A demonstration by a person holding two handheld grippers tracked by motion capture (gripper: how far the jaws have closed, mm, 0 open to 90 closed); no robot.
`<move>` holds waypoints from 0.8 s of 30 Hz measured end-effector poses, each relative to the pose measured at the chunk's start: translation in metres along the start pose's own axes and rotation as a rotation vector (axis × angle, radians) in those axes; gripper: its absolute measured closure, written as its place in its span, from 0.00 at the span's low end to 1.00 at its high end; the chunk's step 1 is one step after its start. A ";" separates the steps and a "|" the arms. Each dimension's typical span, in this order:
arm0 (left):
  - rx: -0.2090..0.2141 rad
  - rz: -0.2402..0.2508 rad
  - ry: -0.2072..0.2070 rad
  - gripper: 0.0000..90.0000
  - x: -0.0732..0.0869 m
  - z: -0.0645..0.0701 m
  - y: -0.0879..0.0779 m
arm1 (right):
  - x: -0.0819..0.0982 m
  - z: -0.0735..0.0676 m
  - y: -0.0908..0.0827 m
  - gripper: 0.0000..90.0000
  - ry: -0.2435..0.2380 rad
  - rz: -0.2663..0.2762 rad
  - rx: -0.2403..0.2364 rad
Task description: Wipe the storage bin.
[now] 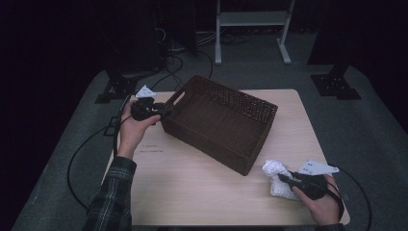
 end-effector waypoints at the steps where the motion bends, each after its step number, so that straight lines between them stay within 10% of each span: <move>1: -0.009 -0.011 -0.001 0.56 -0.001 -0.004 0.001 | 0.000 0.000 0.000 0.85 0.001 0.001 0.000; 24: -0.064 -0.115 -0.091 0.74 -0.006 -0.041 0.057 | 0.004 0.004 -0.001 0.85 0.009 0.000 0.005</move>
Point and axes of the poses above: each handheld gripper's, and its own axes: y roughly forward along the jaws, x roughly out of its underside, z roughly to its right, the point moved 1 cm from there along y, roughly forward along the jaws, and after that the axes turned 12 degrees about -z, right-handed, at the moved point
